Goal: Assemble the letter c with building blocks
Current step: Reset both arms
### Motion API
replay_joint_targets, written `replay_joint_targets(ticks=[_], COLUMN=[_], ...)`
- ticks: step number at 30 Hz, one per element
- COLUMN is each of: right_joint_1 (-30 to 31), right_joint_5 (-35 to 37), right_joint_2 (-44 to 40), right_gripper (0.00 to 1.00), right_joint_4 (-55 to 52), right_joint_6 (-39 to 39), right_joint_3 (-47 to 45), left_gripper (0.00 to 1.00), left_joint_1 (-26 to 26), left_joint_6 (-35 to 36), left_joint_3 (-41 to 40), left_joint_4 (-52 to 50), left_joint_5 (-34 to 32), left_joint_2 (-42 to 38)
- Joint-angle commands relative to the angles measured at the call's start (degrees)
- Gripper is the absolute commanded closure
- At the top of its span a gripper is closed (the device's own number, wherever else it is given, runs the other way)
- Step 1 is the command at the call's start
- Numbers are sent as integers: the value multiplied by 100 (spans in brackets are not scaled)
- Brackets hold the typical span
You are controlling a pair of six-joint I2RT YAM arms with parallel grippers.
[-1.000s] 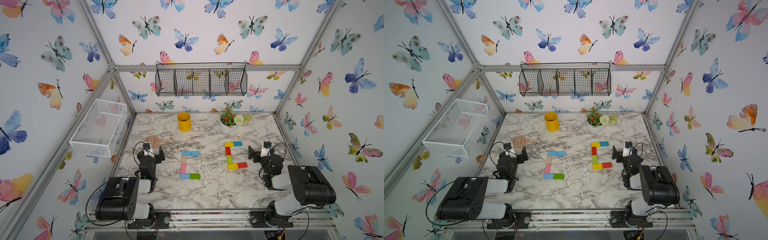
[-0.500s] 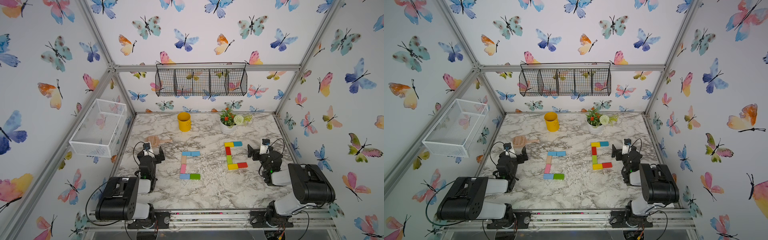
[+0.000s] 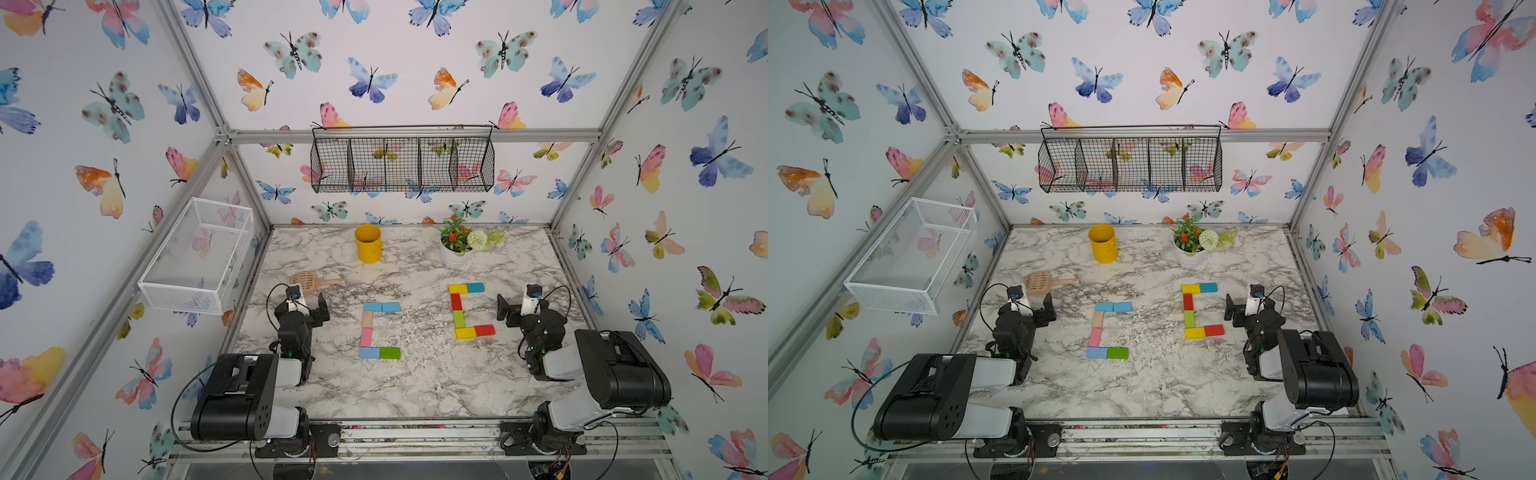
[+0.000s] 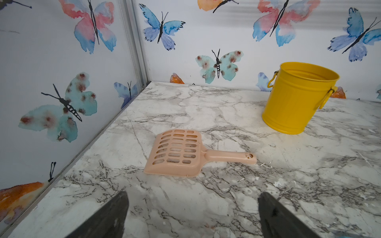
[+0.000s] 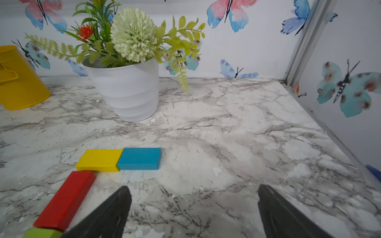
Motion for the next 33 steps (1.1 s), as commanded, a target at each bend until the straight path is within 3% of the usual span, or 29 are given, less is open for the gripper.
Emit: replay_joint_targets(ticks=[1,3,6,33], right_joint_1=[-1,-2,-1,-3], right_joint_5=[-189,42,154,19], right_joint_2=[-55,-40,82,58], right_gripper=[0,0,0,0], right_joint_4=[-68,176,-291,-425], right_joint_6=[-77,19,60,8], right_joint_3=[7,-111,235,275], left_gripper=[2,2,2,2], left_joint_1=[4,2,-1,17], left_joint_6=[-20,-15,-18,-39], left_joint_3=[68,68,64,124], left_joint_4=[-36,-38,-37,-135], left_joint_5=[-78,-82,-81,-64], left_joint_2=[-26,-25,-21,5])
